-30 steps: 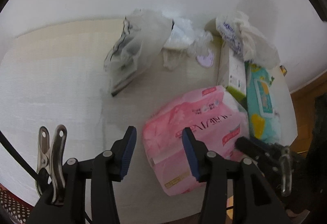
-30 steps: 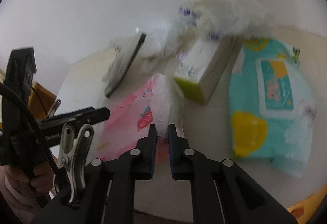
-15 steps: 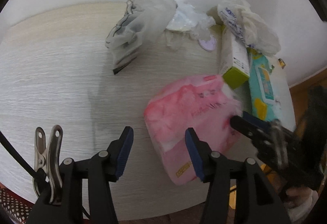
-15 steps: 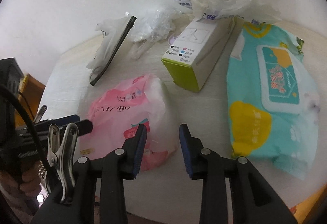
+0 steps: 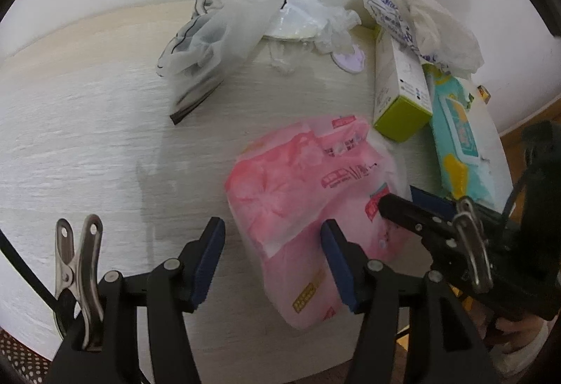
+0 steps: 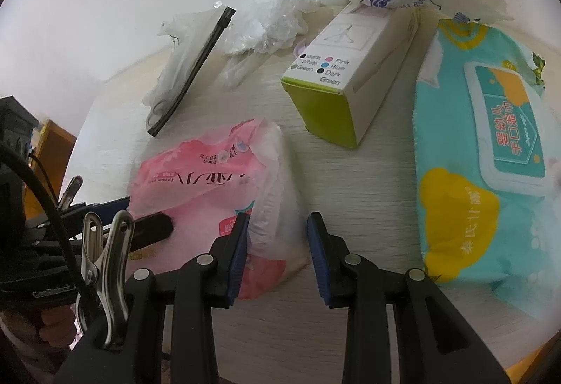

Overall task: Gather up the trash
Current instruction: 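Close both tools on the pink wet-wipes pack, then lift the pink pack with both tools and carry it toward the red bucket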

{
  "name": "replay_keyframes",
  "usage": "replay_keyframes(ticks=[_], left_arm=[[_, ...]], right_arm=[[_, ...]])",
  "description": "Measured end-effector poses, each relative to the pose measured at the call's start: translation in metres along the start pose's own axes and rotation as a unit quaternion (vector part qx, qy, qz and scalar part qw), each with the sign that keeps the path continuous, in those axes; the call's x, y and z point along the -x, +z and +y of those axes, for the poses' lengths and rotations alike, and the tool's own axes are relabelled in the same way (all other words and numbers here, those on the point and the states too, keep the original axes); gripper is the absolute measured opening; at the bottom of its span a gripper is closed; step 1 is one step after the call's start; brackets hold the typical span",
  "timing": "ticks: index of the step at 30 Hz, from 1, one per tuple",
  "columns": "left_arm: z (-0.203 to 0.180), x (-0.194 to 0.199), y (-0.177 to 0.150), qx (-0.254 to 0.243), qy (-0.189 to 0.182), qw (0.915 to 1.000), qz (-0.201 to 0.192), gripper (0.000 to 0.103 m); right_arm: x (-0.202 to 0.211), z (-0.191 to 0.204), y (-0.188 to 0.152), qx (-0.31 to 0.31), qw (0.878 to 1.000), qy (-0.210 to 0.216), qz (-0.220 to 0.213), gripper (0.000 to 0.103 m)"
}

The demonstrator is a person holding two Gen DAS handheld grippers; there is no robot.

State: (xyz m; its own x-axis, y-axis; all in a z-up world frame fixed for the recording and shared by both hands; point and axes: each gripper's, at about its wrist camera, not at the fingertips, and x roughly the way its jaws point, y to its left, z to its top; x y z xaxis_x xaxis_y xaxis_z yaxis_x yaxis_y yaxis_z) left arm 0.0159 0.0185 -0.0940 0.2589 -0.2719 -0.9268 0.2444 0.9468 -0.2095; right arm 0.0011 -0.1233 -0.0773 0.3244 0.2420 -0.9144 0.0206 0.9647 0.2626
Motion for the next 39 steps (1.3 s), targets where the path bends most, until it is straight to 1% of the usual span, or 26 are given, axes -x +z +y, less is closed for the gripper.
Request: replay_keyframes(ticks=[6, 10, 11, 13, 15, 19, 24, 30, 39], left_arm=[[-0.006, -0.007, -0.002, -0.004, 0.018, 0.9998, -0.003, 0.061], [-0.011, -0.010, -0.002, -0.004, 0.020, 0.9998, -0.007, 0.060], [-0.011, -0.008, -0.002, -0.003, 0.020, 0.9998, -0.008, 0.057], [-0.012, -0.008, -0.004, 0.000, 0.013, 0.9999, -0.010, 0.044], [-0.014, -0.006, -0.007, -0.001, 0.006, 0.9999, -0.010, 0.036], [-0.012, 0.001, -0.009, -0.004, 0.007, 0.9998, -0.018, 0.027], [-0.008, 0.010, -0.012, 0.005, 0.009, 0.9997, -0.024, 0.024], [0.006, 0.025, -0.016, 0.027, 0.006, 0.9991, -0.031, 0.023], [0.025, 0.052, -0.019, 0.035, 0.016, 0.9980, -0.050, 0.022]], right_arm=[[0.000, 0.001, -0.003, 0.014, 1.000, 0.002, -0.004, 0.034], [-0.004, 0.007, -0.004, 0.024, 1.000, 0.003, -0.004, 0.033], [-0.004, 0.009, -0.003, 0.027, 1.000, 0.005, -0.003, 0.032], [-0.006, 0.011, -0.003, 0.029, 1.000, 0.011, -0.001, 0.029], [-0.008, 0.015, -0.004, 0.033, 0.999, 0.013, -0.001, 0.026], [-0.008, 0.019, -0.004, 0.037, 0.999, 0.021, 0.001, 0.022], [-0.008, 0.023, -0.003, 0.040, 0.999, 0.032, 0.001, 0.020], [-0.006, 0.040, 0.001, 0.058, 0.997, 0.043, -0.003, 0.019], [-0.010, 0.060, 0.013, 0.073, 0.996, 0.058, -0.010, 0.019]])
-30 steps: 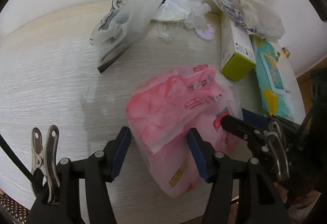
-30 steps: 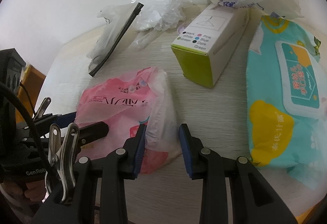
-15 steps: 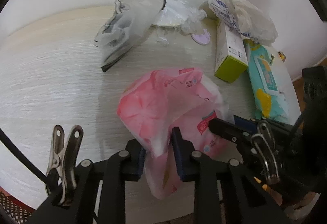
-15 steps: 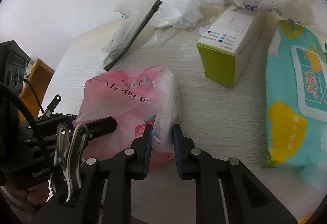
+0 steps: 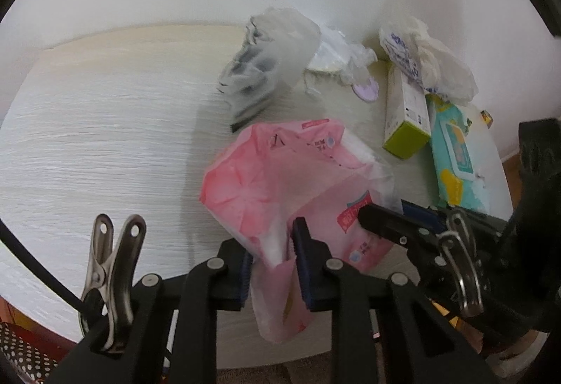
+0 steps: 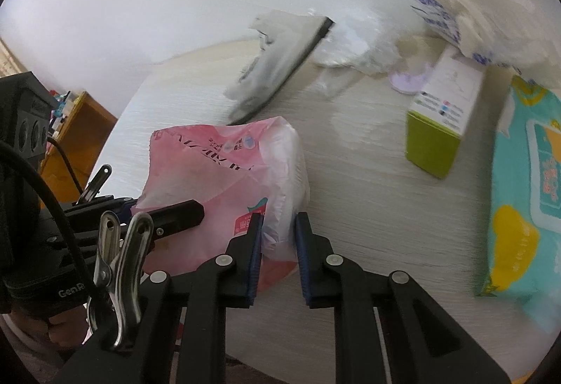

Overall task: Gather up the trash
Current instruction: 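Lift the pink pack with both tools and carry it toward the red bucket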

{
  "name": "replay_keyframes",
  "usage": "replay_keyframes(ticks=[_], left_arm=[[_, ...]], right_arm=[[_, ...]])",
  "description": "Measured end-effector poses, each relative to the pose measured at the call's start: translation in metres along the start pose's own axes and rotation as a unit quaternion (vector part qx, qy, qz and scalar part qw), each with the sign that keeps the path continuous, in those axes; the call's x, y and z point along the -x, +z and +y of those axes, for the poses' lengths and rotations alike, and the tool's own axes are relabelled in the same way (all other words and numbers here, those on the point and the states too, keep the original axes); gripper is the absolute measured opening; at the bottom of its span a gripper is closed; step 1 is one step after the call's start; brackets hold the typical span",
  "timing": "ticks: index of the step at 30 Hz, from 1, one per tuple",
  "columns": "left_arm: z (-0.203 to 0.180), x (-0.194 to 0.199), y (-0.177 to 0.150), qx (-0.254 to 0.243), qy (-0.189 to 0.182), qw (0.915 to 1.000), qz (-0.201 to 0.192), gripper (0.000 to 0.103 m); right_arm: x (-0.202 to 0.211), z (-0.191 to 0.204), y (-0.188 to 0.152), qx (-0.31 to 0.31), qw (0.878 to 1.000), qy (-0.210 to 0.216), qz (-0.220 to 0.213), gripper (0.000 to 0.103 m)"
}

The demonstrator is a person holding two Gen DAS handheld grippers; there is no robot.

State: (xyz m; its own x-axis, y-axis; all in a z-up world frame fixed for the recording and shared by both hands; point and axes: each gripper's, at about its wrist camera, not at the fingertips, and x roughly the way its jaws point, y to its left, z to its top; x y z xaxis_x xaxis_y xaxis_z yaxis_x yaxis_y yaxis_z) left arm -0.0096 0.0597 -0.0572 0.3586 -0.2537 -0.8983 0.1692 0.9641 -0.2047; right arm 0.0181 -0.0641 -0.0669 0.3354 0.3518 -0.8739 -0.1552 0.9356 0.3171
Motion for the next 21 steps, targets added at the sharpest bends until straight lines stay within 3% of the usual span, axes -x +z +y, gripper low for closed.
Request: replay_keyframes(ticks=[21], left_arm=[[0.084, 0.072, -0.025, 0.032, 0.020, 0.9983, -0.044, 0.022]], right_arm=[[-0.025, 0.102, 0.024, 0.045, 0.998, 0.033, -0.013, 0.019]])
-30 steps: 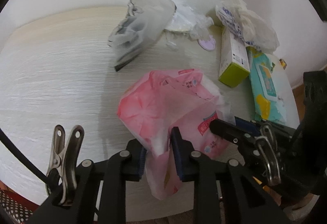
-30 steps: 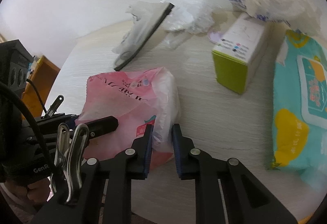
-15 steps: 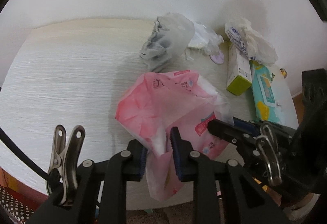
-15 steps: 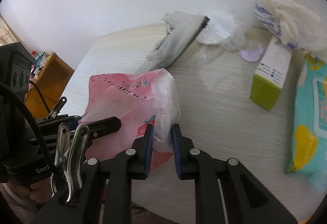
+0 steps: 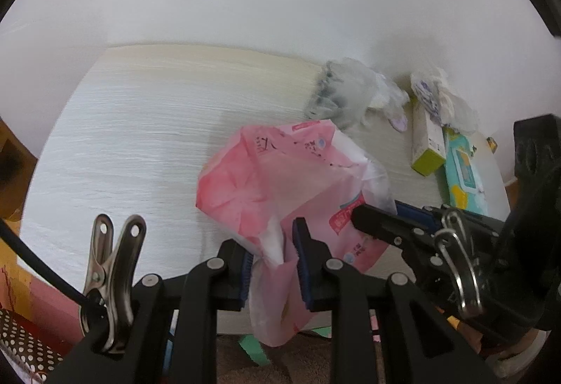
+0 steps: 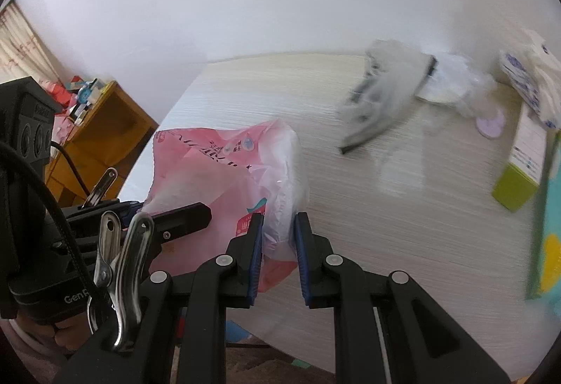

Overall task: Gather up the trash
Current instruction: 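Lift the pink pack with both tools and carry it toward the red bucket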

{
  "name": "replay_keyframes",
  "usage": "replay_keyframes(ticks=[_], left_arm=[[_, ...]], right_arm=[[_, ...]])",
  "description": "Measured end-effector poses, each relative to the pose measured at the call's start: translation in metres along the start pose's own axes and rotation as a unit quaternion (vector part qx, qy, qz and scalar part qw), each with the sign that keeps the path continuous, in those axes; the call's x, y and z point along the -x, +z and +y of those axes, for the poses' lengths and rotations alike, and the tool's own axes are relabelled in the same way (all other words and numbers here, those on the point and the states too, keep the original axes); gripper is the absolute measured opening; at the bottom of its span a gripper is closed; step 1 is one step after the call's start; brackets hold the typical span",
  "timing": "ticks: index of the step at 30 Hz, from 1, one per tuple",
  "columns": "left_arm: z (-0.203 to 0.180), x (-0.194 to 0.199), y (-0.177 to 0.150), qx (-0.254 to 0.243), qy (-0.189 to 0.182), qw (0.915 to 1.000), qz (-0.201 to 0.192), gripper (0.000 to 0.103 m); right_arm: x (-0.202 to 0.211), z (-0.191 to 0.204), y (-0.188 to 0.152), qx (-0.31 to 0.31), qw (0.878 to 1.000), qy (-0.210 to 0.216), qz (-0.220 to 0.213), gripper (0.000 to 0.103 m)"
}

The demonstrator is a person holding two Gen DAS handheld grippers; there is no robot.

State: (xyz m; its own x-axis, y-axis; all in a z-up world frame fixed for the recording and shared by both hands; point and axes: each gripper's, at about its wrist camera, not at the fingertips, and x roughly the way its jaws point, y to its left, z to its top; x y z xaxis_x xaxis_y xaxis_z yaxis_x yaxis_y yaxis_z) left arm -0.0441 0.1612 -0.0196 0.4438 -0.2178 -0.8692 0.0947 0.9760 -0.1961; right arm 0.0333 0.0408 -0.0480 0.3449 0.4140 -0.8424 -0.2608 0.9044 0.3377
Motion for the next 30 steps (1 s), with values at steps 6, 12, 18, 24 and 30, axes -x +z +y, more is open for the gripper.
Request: replay_keyframes(ticks=[6, 12, 18, 24, 30], left_arm=[[0.036, 0.016, -0.003, 0.014, 0.007, 0.9999, -0.005, 0.022], [0.074, 0.035, -0.006, 0.020, 0.013, 0.9996, -0.014, 0.022], [0.109, 0.051, -0.008, 0.024, 0.020, 0.9993, -0.022, 0.022], [0.142, 0.065, -0.010, 0.025, 0.030, 0.9988, -0.031, 0.022], [0.176, 0.079, -0.012, 0.055, 0.045, 0.9967, -0.039, 0.022]], right_arm=[[-0.009, 0.038, 0.004, 0.014, 1.000, 0.010, 0.002, 0.019], [-0.020, 0.075, 0.007, 0.019, 1.000, 0.017, 0.002, 0.019], [-0.035, 0.115, 0.012, 0.028, 0.999, 0.024, 0.000, 0.019], [-0.054, 0.147, 0.018, 0.032, 0.999, 0.033, -0.002, 0.019], [-0.069, 0.184, 0.026, 0.055, 0.997, 0.045, 0.002, 0.019]])
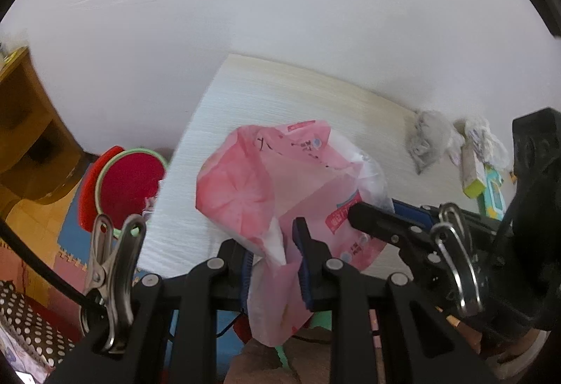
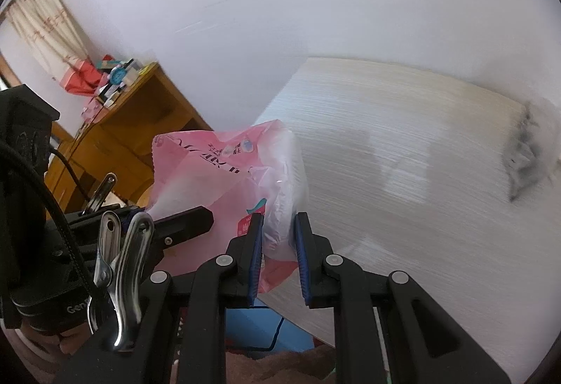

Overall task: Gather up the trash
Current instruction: 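Lift the pink pack with both tools and carry it toward the red bucket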

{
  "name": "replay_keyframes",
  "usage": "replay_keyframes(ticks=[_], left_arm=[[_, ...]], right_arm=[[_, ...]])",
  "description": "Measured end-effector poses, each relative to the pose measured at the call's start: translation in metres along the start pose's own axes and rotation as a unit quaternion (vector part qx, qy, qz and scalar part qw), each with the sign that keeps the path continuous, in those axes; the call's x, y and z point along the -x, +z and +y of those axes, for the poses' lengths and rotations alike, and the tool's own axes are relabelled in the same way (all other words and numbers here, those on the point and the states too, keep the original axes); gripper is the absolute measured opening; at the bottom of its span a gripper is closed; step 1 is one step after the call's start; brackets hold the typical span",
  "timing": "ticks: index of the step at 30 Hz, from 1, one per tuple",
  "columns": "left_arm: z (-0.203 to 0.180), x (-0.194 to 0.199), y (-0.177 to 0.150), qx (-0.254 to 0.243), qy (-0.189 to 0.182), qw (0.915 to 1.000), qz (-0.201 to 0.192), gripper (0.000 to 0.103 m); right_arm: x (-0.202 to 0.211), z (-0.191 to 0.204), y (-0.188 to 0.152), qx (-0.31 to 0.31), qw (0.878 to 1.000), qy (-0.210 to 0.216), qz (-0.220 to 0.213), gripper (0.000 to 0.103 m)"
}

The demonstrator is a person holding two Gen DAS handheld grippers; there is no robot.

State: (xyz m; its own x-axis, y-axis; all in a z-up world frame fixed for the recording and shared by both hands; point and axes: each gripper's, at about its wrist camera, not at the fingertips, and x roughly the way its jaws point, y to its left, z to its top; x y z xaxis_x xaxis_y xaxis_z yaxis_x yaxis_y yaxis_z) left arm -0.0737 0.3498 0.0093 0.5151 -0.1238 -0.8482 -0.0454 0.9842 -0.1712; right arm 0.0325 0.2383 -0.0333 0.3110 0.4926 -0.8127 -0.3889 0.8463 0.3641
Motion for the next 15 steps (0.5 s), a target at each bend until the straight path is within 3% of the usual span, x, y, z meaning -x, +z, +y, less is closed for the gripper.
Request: replay_keyframes(ticks=[15], left_arm=[[0.070, 0.021, 0.013, 0.090, 0.045, 0.9944, -0.031, 0.022]], right_arm=[[-0.044, 0.064, 0.044, 0.087, 0.995, 0.048, 0.029, 0.019]])
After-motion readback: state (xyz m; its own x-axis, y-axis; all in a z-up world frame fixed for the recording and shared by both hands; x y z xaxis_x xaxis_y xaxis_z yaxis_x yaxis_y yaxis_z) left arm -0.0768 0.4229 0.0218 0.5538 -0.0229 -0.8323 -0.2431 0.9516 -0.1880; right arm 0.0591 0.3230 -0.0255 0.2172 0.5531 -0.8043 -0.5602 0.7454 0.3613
